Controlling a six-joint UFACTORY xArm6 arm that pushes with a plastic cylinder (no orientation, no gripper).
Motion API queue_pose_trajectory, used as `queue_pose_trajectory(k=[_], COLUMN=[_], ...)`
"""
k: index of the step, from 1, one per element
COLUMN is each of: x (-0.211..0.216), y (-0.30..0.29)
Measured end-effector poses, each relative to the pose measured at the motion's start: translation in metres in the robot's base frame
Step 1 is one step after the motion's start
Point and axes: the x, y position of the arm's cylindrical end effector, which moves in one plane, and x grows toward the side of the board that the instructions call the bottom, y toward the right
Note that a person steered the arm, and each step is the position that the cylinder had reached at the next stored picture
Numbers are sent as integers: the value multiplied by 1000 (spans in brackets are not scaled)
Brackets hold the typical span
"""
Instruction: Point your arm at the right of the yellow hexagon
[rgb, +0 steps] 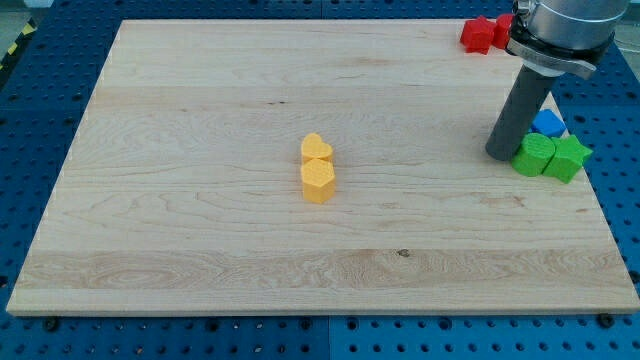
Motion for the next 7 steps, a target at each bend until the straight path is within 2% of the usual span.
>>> queue_pose_trajectory(k=[1,3,4,7], x=[2,4,23,25], y=[-51,-73,-88,-101])
